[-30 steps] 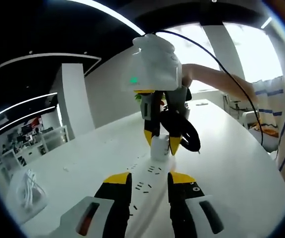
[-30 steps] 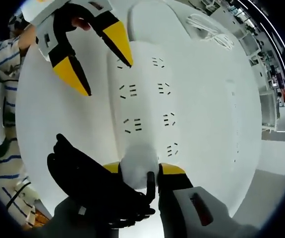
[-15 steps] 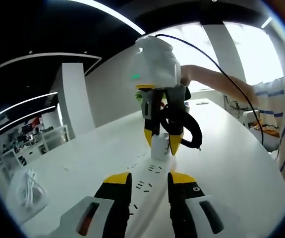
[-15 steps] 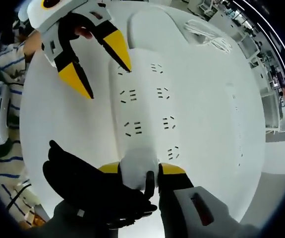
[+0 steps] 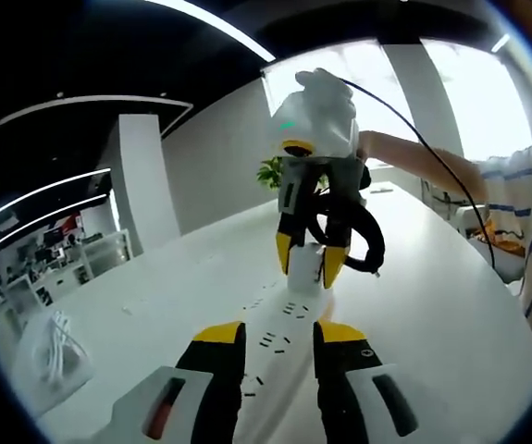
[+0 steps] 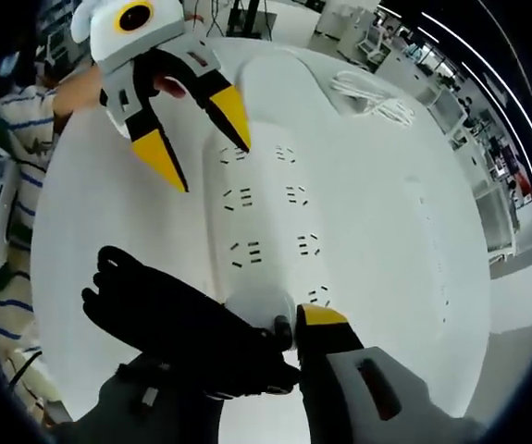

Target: Straighten the power strip on the desk, plug the charger into it

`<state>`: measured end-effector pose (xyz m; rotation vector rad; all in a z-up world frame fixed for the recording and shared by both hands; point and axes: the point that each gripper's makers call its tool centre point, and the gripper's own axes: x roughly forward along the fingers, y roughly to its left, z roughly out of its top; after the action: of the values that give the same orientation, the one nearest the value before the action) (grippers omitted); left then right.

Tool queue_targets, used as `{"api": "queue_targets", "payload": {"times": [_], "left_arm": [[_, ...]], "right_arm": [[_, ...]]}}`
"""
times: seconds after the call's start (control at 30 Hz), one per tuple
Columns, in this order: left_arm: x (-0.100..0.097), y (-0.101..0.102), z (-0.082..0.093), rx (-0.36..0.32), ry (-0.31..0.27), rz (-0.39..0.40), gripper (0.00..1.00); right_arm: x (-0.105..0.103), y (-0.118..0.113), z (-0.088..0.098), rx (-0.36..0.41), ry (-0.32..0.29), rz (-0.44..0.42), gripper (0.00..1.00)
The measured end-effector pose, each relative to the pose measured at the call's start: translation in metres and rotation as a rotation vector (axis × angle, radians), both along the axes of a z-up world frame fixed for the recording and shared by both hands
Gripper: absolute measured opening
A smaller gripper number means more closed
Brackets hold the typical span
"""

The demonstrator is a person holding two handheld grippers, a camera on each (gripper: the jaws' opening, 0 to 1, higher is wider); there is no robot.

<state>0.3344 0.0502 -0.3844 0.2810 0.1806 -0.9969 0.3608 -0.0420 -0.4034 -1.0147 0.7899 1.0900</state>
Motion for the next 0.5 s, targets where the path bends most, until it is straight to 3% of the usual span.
{"api": "queue_targets", "payload": {"times": [0.5], "left_arm": [[0.007,0.0101,0.0076,0.02,-0.038,0.053,0.3]], "right_arm": [[0.0047,0.0063,0.0089,0.157,-0.096,0.05,0.29]]}}
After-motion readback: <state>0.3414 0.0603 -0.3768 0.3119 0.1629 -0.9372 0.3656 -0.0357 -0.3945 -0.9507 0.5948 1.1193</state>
